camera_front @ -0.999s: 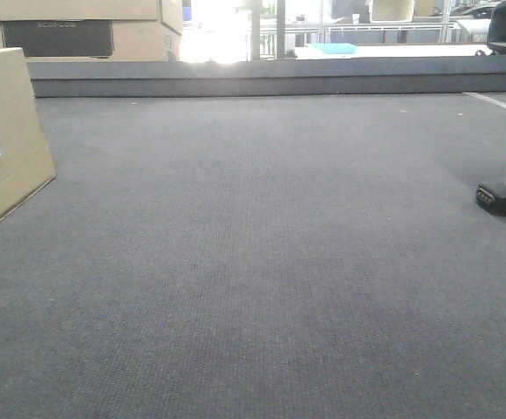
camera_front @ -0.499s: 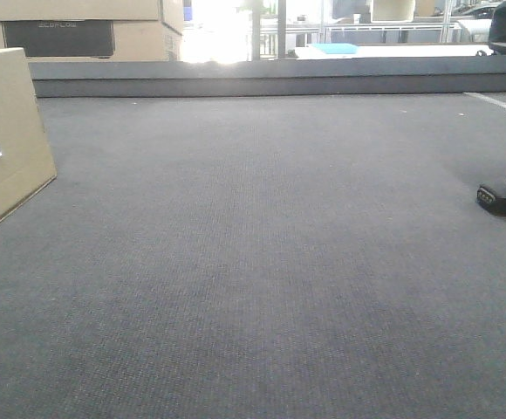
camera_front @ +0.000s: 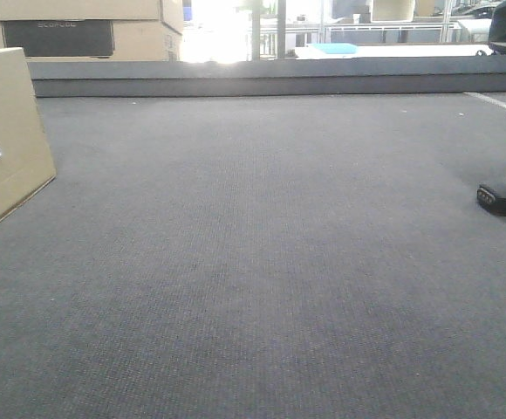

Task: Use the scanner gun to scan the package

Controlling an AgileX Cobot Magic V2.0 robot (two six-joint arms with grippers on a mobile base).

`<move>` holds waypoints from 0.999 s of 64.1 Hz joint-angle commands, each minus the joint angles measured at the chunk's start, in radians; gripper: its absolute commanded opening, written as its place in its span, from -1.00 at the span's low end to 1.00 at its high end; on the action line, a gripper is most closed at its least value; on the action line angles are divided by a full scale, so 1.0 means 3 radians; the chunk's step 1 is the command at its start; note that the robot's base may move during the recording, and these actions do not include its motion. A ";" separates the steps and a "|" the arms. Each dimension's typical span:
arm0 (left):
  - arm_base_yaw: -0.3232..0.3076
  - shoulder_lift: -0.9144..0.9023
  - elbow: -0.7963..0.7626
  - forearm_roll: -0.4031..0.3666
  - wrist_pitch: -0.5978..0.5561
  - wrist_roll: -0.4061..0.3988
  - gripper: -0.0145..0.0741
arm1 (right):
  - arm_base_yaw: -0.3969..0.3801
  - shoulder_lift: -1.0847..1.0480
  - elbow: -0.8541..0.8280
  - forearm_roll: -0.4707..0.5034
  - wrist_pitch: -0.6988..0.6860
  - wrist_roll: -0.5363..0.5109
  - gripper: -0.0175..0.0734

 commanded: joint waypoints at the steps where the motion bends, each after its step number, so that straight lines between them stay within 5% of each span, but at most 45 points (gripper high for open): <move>1: 0.0010 -0.0017 -0.0007 -0.0007 -0.0080 -0.0016 -0.92 | 0.0009 -0.0011 -0.0002 0.0011 -0.0046 -0.0022 -0.98; 64: 0.0010 -0.0017 -0.0007 -0.0007 -0.0080 -0.0016 -0.92 | 0.0041 -0.0384 -0.0002 0.0011 0.0338 -0.0022 -0.98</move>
